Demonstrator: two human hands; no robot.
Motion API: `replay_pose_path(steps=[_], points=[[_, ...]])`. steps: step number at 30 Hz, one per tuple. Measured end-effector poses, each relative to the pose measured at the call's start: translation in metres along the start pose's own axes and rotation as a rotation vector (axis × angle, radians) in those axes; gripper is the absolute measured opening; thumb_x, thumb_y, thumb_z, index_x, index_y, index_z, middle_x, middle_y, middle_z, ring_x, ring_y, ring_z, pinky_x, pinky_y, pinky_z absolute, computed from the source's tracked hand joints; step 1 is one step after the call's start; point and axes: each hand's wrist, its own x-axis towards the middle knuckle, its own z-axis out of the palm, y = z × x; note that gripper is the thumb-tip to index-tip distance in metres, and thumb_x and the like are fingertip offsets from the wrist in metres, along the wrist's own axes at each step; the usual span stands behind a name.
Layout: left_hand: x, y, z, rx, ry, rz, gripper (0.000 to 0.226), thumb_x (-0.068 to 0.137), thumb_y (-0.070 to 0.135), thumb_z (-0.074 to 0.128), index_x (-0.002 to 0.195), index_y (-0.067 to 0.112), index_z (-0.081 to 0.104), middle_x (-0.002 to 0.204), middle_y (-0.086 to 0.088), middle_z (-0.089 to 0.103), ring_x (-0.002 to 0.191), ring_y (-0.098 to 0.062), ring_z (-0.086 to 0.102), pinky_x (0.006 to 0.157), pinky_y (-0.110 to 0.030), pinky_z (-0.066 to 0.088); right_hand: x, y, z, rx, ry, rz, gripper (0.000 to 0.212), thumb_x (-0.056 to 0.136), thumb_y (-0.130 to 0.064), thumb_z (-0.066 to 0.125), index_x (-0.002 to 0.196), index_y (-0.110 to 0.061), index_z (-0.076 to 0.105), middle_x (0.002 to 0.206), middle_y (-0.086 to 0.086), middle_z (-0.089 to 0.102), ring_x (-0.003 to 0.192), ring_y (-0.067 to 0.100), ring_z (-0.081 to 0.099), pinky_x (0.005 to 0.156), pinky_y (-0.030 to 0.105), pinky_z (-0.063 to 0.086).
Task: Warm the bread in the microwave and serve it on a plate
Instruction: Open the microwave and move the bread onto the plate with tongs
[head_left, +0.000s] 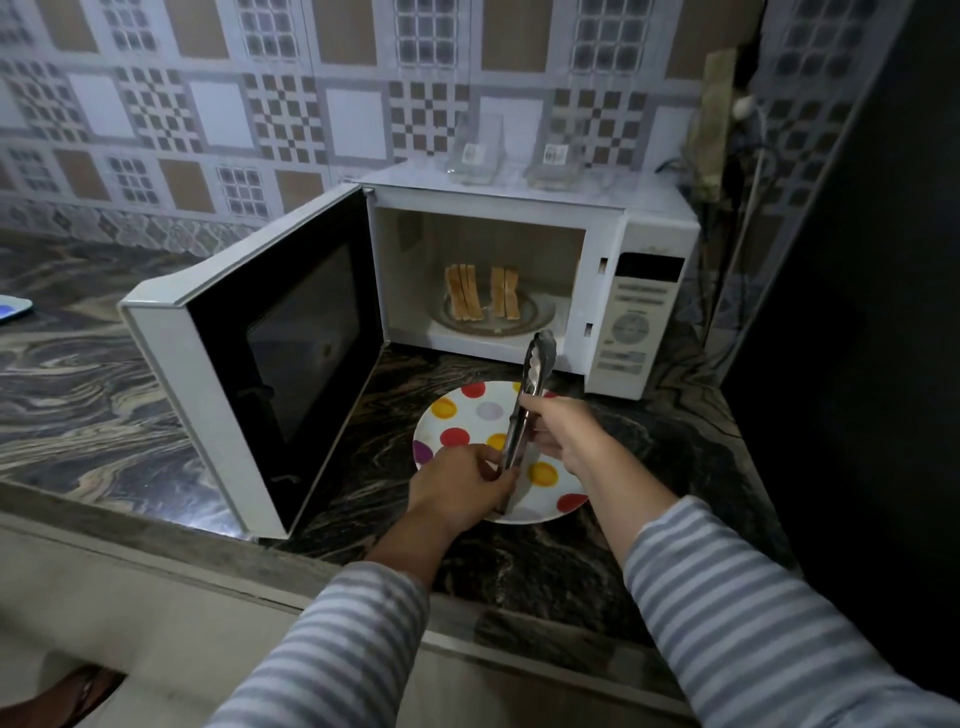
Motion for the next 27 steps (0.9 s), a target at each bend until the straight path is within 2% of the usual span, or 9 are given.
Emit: replay_pose_path(steps=[3,6,11,13,15,18,21,24,27], points=[[0.003,-0.001,0.003,-0.182,-0.033,0.018,0.027,0.080,0.059,0.057,0.080,0.036,0.071,0.075,0.014,0.072,0.074,-0.005,0.066,0.072,-0.034,0.055,0.000,0.003,-0.002,0.091,-0.056,0.011,0.013,0.090,-0.024,0.066,0.086,-0.013,0.062,0.082,0.006,0.068,0.070,0.017,0.061,0.071,0.028,0.051],[0.003,-0.002,0.002,-0.314,-0.038,0.051,0.024,0.085,0.046,0.062,0.077,0.025,0.072,0.072,0.011,0.072,0.072,-0.004,0.066,0.076,-0.035,0.055,0.001,0.004,-0.005,0.160,-0.167,0.028,0.018,0.091,-0.031,0.064,0.091,-0.013,0.064,0.082,0.003,0.070,0.078,0.019,0.062,0.092,0.038,0.048],[0.000,-0.012,0.006,-0.441,-0.043,0.066,0.023,0.075,0.050,0.060,0.072,0.029,0.070,0.071,0.008,0.070,0.077,-0.014,0.067,0.081,-0.041,0.055,0.003,0.007,-0.012,0.183,-0.301,0.046,0.022,0.093,-0.038,0.057,0.096,-0.017,0.065,0.091,-0.002,0.074,0.097,0.019,0.063,0.102,0.040,0.039],[0.000,-0.014,0.007,-0.477,-0.035,0.065,0.022,0.073,0.049,0.059,0.073,0.030,0.070,0.068,0.010,0.067,0.079,-0.016,0.067,0.081,-0.041,0.055,0.002,0.008,-0.012,0.183,-0.311,0.040,0.022,0.092,-0.039,0.059,0.096,-0.018,0.067,0.093,-0.002,0.074,0.103,0.021,0.063,0.103,0.041,0.037],[0.000,-0.012,0.006,-0.519,-0.031,0.056,0.020,0.076,0.047,0.061,0.077,0.029,0.070,0.070,0.010,0.067,0.079,-0.016,0.067,0.083,-0.040,0.054,0.000,0.006,-0.012,0.181,-0.298,0.041,0.022,0.089,-0.039,0.062,0.095,-0.019,0.068,0.091,-0.002,0.074,0.097,0.019,0.061,0.101,0.039,0.036],[0.004,-0.004,0.003,-0.612,-0.046,0.023,0.015,0.086,0.042,0.065,0.092,0.029,0.068,0.084,-0.001,0.071,0.081,-0.015,0.068,0.085,-0.036,0.054,0.001,0.002,-0.012,0.182,-0.282,0.010,0.028,0.085,-0.038,0.067,0.102,-0.015,0.070,0.090,0.001,0.073,0.094,0.018,0.059,0.097,0.034,0.041],[0.012,0.004,0.000,-0.702,-0.048,0.004,0.038,0.081,0.055,0.065,0.109,0.028,0.065,0.088,-0.006,0.073,0.084,-0.017,0.070,0.085,-0.036,0.056,0.001,-0.003,-0.012,0.167,-0.277,-0.037,0.041,0.078,-0.038,0.072,0.110,-0.012,0.069,0.099,0.004,0.068,0.094,0.018,0.059,0.081,0.028,0.043],[0.017,0.008,0.000,-0.704,-0.081,0.045,0.019,0.085,0.044,0.065,0.092,0.026,0.069,0.082,-0.003,0.074,0.079,-0.014,0.070,0.085,-0.038,0.056,0.001,-0.007,-0.009,0.115,-0.251,-0.094,0.038,0.078,-0.037,0.074,0.107,-0.013,0.068,0.110,0.005,0.067,0.102,0.021,0.059,0.072,0.026,0.041],[0.017,0.006,0.003,-0.701,-0.086,0.062,0.016,0.088,0.036,0.065,0.086,0.021,0.070,0.083,-0.002,0.074,0.078,-0.008,0.067,0.080,-0.028,0.052,0.002,-0.011,-0.008,0.091,-0.236,-0.128,0.042,0.081,-0.037,0.073,0.114,-0.013,0.065,0.113,0.008,0.069,0.110,0.023,0.061,0.082,0.028,0.045]])
